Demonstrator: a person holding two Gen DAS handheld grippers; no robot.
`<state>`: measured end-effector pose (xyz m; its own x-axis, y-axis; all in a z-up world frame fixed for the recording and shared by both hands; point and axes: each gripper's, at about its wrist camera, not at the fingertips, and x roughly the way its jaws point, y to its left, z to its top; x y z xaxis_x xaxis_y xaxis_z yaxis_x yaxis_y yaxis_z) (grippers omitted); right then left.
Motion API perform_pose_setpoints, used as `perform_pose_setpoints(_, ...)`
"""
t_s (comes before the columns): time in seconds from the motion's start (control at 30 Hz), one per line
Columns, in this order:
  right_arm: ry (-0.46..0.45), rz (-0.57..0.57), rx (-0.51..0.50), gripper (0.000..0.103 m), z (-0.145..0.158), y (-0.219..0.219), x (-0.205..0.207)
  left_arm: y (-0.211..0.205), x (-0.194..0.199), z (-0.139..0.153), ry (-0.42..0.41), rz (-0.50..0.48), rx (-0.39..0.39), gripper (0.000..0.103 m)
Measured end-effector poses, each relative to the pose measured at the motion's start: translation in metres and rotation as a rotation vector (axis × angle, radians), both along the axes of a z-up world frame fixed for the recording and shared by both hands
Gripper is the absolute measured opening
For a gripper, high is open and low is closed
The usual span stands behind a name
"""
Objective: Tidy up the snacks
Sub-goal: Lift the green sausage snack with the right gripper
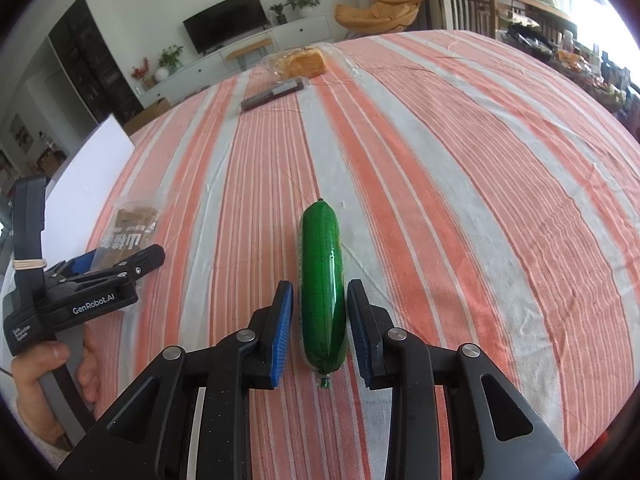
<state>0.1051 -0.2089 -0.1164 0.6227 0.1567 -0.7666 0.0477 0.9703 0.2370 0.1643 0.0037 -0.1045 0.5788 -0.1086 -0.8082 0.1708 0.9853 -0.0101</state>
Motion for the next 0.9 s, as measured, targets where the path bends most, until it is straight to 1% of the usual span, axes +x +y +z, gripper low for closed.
perform_pose_setpoints(0.07, 0.000, 0.003, -0.023, 0.031, 0.000, 0.003, 0.000, 0.000, 0.000, 0.000, 0.000, 0.000, 0.000, 0.103)
perform_pose_setpoints(0.27, 0.004, 0.019, -0.198, 0.031, -0.001, 0.026, 0.000, 0.000, 0.000, 0.000, 0.000, 0.000, 0.000, 0.103)
perform_pose_setpoints(0.33, 0.004, 0.024, -0.232, 0.031, -0.002, 0.030, 0.000, 0.000, 0.000, 0.000, 0.000, 0.000, 0.000, 0.103)
perform_pose_setpoints(0.4, 0.004, 0.026, -0.235, 0.032, -0.002, 0.030, 0.000, 0.000, 0.000, 0.000, 0.000, 0.000, 0.000, 0.103)
perform_pose_setpoints(0.53, 0.004, 0.041, -0.230, 0.039, -0.002, 0.030, 0.000, 0.000, 0.000, 0.000, 0.000, 0.000, 0.000, 0.103)
perform_pose_setpoints(0.9, 0.007, 0.034, -0.222, 0.045, -0.002, 0.029, 0.000, 0.000, 0.000, 0.000, 0.000, 0.000, 0.000, 0.103)
